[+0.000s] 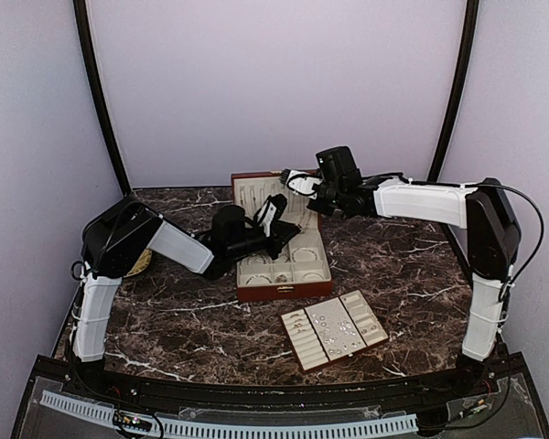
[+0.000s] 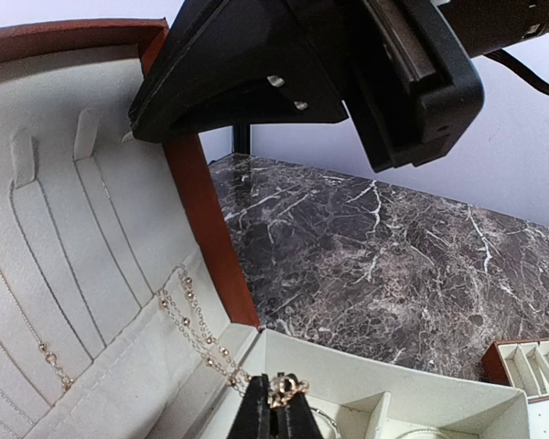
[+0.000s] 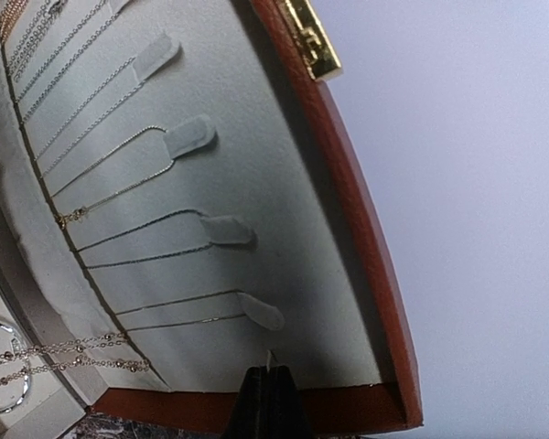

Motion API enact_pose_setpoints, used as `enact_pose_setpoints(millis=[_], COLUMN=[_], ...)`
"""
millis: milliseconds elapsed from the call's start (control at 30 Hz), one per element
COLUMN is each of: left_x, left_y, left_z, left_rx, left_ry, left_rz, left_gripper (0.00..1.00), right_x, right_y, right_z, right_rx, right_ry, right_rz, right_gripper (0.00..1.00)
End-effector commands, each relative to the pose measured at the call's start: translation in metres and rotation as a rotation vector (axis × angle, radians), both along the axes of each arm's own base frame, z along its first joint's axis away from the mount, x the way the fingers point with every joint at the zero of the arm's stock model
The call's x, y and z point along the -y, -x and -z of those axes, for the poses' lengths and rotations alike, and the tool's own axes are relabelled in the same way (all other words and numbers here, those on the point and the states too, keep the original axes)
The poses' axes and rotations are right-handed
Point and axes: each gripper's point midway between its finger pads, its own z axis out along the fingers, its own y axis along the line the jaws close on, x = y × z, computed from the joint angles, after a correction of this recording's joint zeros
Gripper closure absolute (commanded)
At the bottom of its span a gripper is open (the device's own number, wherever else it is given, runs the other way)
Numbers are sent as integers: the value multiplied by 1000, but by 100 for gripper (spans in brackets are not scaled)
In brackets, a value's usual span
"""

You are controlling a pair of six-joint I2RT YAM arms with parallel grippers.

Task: Organize the mixed jewelry
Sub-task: Adjust the jewelry box at the center of the board.

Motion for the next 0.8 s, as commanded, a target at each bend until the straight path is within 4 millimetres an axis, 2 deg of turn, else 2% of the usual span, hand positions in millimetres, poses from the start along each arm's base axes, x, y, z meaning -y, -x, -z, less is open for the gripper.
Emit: enact_pose_setpoints(millis=[0, 100, 233, 400, 500, 633, 767], left_x=[0, 0, 0, 1, 0, -2, 0], left_y=[-2, -2, -4, -12, -19, -29, -37], left_z=[-26, -28, -33, -34, -35, -41, -48], left_rx=[35, 36, 8, -12, -22, -36, -51], left_ry=[43, 43, 55, 41, 33, 31, 25], left_rz=[0, 0, -9, -30, -45, -65, -69], left_gripper=[100, 100, 100, 100, 100, 100, 100], right_x=[5, 2, -3, -8, -8, 0, 17], right_y=[31, 32, 31, 32, 39, 50, 61], right_z=[56, 45, 18, -19, -36, -51, -66], right_rx=[-169, -152, -122, -84, -74, -44, -26], right_ry=[95, 43, -70, -221, -303, -400, -521], right_rz=[-24, -13, 3, 17, 11, 13, 31], right_gripper=[99, 98, 92, 65, 53, 44, 39])
